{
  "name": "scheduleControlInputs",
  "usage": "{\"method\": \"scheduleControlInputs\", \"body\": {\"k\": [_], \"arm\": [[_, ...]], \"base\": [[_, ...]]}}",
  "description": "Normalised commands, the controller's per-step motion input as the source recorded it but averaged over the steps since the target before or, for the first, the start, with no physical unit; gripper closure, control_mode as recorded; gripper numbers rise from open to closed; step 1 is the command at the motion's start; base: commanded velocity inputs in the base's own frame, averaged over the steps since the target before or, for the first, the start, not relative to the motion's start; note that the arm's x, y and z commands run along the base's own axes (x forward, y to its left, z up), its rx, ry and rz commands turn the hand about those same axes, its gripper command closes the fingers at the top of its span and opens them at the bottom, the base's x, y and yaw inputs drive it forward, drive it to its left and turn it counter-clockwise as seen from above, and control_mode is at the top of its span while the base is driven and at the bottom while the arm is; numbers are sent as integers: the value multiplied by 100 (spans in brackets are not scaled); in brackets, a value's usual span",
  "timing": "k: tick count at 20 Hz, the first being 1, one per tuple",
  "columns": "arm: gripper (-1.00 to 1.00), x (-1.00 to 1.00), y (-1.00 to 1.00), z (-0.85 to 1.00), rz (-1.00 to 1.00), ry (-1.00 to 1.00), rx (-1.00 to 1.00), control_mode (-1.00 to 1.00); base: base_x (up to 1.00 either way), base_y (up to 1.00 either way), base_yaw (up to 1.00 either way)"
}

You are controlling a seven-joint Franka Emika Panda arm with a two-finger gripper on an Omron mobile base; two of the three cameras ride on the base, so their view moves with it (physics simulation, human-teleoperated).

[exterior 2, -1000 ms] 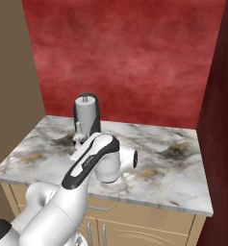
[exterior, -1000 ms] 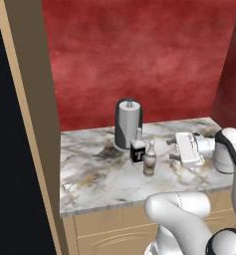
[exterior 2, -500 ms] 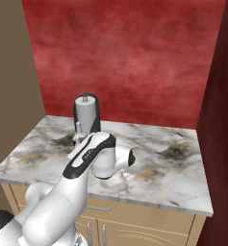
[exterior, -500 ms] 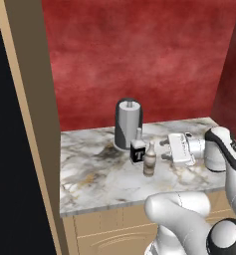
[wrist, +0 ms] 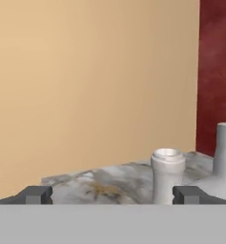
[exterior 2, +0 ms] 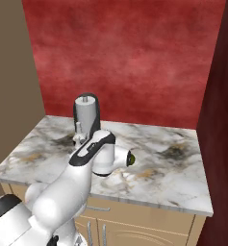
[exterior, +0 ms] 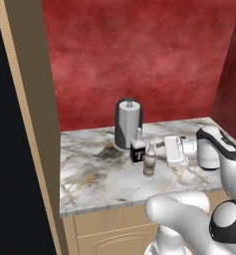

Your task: Place the liquors on the top shelf of the fridge to keep them out of children's reach, and place the lime on lower shelves for easy access.

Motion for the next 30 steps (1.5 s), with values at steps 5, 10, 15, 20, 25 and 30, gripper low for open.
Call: {"method": "scheduleControlInputs", "body": {"k": [5,10,15,20,25,30], "arm": [[-100,30,0,-20,0,5,0,-100],[-100,30,0,-18,0,4,0,-100],[-100,30,0,-15,0,3,0,-100],[-100,30,0,-14,0,2,0,-100],[-100,16,0,-10,0,1,0,-100],[-100,0,8,-3,0,1,0,-100]], "base": [[0,0,0],[0,0,0],[0,0,0],[0,0,0],[0,0,0],[0,0,0]]}}
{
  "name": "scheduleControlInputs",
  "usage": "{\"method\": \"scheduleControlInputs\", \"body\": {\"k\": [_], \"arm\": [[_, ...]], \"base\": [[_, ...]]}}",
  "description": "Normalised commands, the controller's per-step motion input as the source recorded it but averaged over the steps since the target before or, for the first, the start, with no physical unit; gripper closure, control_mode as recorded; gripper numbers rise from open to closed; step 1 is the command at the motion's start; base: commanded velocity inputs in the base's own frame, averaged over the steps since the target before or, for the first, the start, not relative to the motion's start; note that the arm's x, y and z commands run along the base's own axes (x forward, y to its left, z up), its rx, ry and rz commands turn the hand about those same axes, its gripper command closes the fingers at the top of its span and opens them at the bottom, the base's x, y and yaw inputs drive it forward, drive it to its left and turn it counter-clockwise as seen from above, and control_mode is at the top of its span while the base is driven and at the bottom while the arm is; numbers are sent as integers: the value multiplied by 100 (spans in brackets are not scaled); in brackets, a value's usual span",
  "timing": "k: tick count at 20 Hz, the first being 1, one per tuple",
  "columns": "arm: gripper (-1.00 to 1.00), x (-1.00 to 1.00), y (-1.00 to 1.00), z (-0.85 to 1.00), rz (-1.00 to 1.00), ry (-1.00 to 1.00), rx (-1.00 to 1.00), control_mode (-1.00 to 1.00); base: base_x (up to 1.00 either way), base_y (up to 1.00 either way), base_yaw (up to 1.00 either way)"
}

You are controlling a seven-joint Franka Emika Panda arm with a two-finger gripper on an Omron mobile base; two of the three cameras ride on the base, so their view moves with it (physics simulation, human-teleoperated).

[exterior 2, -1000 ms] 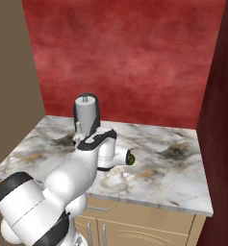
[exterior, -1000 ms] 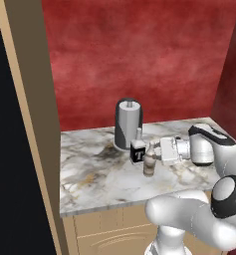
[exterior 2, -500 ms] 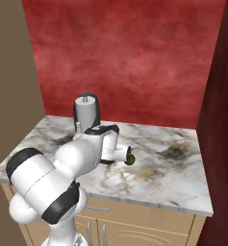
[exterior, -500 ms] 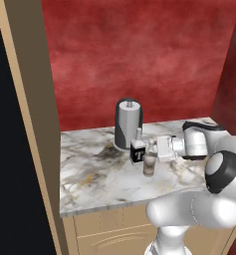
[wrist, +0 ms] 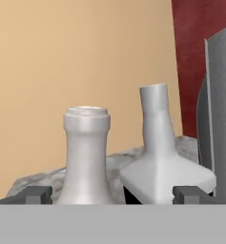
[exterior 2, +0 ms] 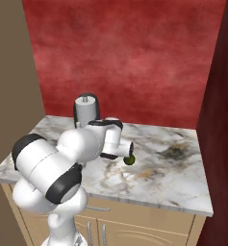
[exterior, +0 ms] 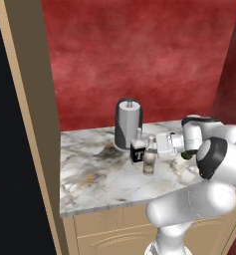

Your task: Place the liquors on the top shelf of the fridge to keep them out of children's reach, and place the lime on lower shelves for easy access.

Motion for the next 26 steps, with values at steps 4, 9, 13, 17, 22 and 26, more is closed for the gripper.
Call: {"method": "scheduleControlInputs", "body": {"k": [4,9,13,17,22,26], "arm": [[100,0,29,-5,0,0,-2,-100],[100,-4,45,-3,1,0,-7,-100],[100,-25,6,1,0,0,-2,-100],[100,-43,-4,22,0,3,0,-100],[100,-62,-23,48,-1,0,0,-100],[100,-42,-8,81,-1,0,0,-100]], "base": [[0,0,0],[0,0,0],[0,0,0],[0,0,0],[0,0,0],[0,0,0]]}}
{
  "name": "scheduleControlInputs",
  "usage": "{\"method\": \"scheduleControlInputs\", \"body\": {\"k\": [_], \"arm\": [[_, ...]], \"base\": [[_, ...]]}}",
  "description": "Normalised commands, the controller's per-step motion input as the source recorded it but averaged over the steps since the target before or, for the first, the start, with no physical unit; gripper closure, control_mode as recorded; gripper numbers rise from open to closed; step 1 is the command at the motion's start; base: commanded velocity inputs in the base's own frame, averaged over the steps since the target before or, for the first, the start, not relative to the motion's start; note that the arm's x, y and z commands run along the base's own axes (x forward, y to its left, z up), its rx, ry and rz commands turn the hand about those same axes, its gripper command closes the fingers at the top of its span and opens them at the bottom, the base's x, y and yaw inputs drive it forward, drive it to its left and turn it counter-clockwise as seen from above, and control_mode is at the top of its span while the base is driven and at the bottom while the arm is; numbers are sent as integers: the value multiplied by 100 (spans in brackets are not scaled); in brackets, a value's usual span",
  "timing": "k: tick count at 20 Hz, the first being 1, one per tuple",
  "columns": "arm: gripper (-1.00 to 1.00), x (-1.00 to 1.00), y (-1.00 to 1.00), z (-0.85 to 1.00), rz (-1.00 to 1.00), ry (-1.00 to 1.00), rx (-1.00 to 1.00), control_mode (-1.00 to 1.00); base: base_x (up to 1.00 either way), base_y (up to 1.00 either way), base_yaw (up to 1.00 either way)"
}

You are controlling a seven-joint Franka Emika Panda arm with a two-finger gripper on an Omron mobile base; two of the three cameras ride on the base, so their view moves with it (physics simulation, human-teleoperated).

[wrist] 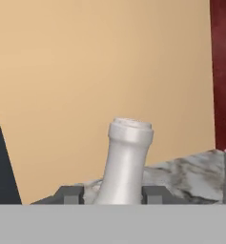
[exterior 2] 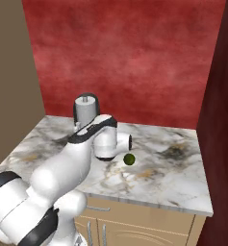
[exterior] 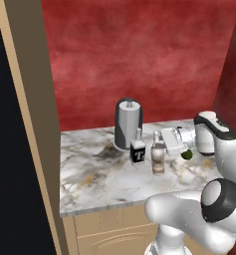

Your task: Place the liquors on the top shelf of the fridge to keep them out of children's reach, and place the lime on lower shelves for easy access.

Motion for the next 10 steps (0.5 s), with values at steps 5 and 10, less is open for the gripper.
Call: {"method": "scheduleControlInputs", "body": {"k": [5,10], "arm": [[100,-32,0,86,-10,1,-2,-100],[100,-51,0,57,-24,12,-8,-100]], "base": [[0,0,0],[0,0,0]]}}
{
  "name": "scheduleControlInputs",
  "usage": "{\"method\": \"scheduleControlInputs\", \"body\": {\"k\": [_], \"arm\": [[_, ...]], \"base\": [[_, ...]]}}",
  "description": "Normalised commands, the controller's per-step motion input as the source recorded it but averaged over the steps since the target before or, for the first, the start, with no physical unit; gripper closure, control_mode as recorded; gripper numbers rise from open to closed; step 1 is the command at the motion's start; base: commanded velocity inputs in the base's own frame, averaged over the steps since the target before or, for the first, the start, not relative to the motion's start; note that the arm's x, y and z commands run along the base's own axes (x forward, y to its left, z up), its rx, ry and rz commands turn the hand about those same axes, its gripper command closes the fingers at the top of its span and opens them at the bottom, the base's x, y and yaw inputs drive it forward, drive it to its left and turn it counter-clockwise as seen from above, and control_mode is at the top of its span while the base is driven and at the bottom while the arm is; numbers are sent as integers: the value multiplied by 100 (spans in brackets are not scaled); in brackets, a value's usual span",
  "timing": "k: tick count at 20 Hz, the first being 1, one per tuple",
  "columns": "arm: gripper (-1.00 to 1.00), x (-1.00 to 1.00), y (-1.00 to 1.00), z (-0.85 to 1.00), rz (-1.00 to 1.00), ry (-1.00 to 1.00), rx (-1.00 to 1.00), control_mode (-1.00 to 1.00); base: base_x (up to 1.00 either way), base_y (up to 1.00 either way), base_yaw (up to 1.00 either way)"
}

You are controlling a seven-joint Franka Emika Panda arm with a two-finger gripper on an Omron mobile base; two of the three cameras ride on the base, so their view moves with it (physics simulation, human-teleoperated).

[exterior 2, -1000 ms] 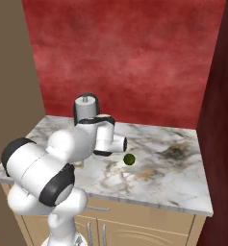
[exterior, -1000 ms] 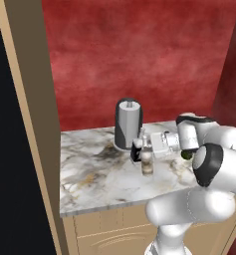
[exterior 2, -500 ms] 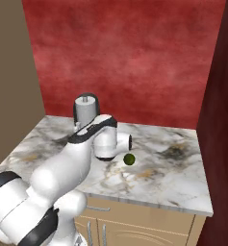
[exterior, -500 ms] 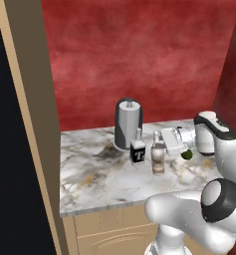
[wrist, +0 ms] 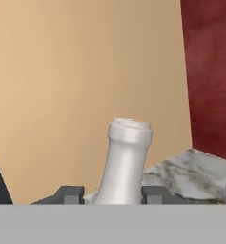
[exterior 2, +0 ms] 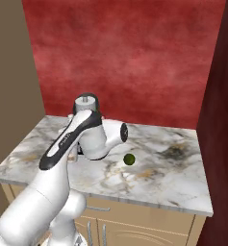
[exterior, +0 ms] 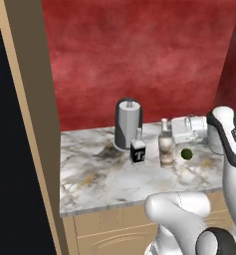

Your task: Place the liquors on the top shelf of the fridge to keep them out of children's reach, and place the lime on lower shelves for easy access.

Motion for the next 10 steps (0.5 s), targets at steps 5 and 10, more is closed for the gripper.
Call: {"method": "scheduleControlInputs", "body": {"k": [5,10], "arm": [[100,-83,1,33,-36,17,-13,-100],[100,-83,5,47,-41,16,-15,-100]], "base": [[0,0,0],[0,0,0]]}}
